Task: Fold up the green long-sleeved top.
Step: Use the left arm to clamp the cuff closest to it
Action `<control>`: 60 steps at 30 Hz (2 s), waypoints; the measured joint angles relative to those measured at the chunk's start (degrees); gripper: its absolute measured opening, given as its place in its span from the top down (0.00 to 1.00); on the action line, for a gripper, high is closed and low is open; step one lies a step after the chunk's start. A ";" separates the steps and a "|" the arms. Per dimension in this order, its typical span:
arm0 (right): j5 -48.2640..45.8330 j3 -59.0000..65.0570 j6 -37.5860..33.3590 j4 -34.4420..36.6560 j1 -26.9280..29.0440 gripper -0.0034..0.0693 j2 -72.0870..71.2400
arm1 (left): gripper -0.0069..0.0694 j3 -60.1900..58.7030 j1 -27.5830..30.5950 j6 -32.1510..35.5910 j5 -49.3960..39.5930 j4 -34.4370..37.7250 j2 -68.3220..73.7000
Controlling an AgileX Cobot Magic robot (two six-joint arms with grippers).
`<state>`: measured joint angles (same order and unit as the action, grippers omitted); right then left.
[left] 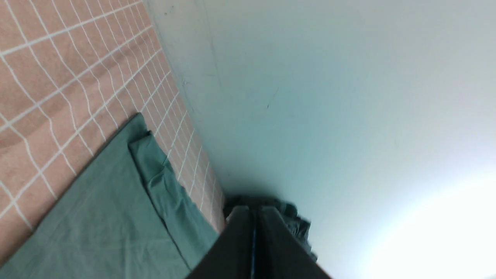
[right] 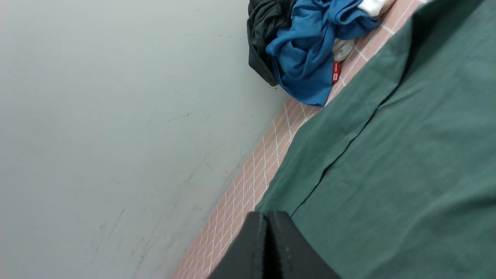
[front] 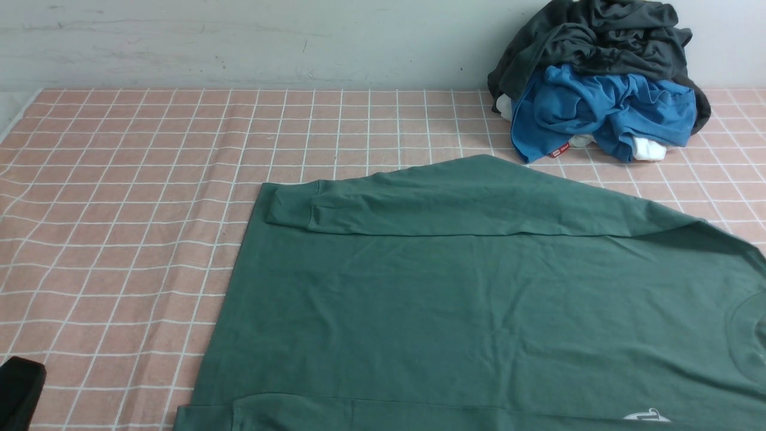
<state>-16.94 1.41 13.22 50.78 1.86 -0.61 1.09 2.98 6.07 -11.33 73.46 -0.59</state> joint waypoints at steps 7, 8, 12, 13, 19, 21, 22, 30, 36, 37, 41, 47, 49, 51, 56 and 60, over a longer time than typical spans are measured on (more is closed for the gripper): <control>1.81 -2.58 -9.98 -2.25 0.00 0.96 0.09 | 0.91 16.35 0.00 29.84 -11.30 -8.32 4.21; 2.51 -3.99 -11.91 -3.18 0.00 0.96 0.74 | 0.91 18.69 0.00 30.92 -12.13 -10.39 7.18; 2.59 -10.52 -18.72 -6.95 0.00 0.96 7.96 | 0.91 27.80 0.00 31.48 -18.20 -23.03 20.70; 0.69 -14.44 -22.08 -9.13 0.00 0.96 12.58 | 0.91 32.44 0.00 30.89 -23.63 -30.29 27.02; -18.98 -31.34 -33.09 -19.16 0.00 0.96 29.40 | 0.91 44.42 -3.32 19.88 -40.19 -53.29 43.82; -27.03 -36.59 -34.49 -22.07 -0.46 0.96 34.98 | 0.91 46.00 -6.75 15.38 -42.63 -59.91 48.12; -29.18 -38.02 -34.63 -22.78 -0.82 0.96 36.67 | 0.91 46.35 -8.12 13.75 -43.30 -61.86 49.42; -44.58 -44.63 -33.69 -26.44 -12.48 0.96 52.31 | 0.78 46.92 -25.27 4.80 -47.24 -71.26 66.85; -52.97 -44.63 -32.31 -32.44 -19.51 0.96 55.94 | 0.57 46.97 -30.15 4.31 -45.83 -71.63 79.46; -52.97 -44.63 -32.22 -32.60 -19.62 0.96 55.99 | 0.55 46.97 -30.26 4.37 -45.58 -71.70 79.86; -49.43 -44.63 -31.34 -34.94 -20.08 0.96 55.98 | 0.42 47.07 -31.07 4.37 -39.46 -72.93 87.34; -46.43 -44.63 -30.97 -35.02 -20.08 0.96 55.98 | 0.39 47.42 -31.07 4.37 -31.17 -75.77 93.58; -46.03 -44.58 -30.97 -35.02 -20.08 0.96 55.98 | 0.39 47.42 -31.07 4.37 -30.49 -75.96 94.25; -45.46 -44.38 -30.95 -35.02 -20.08 0.96 55.98 | 0.40 47.42 -31.07 4.37 -30.43 -76.03 94.76; -43.73 -43.03 -30.90 -35.02 -20.08 0.96 55.98 | 0.59 47.42 -31.07 4.37 -30.43 -76.03 95.11; -42.74 -42.70 -30.83 -35.21 -20.08 0.96 55.98 | 0.77 47.42 -31.07 4.42 -30.03 -76.07 95.35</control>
<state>-59.68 -41.30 -17.61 15.57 -18.22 55.38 48.51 -28.09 10.50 -41.36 -2.61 94.75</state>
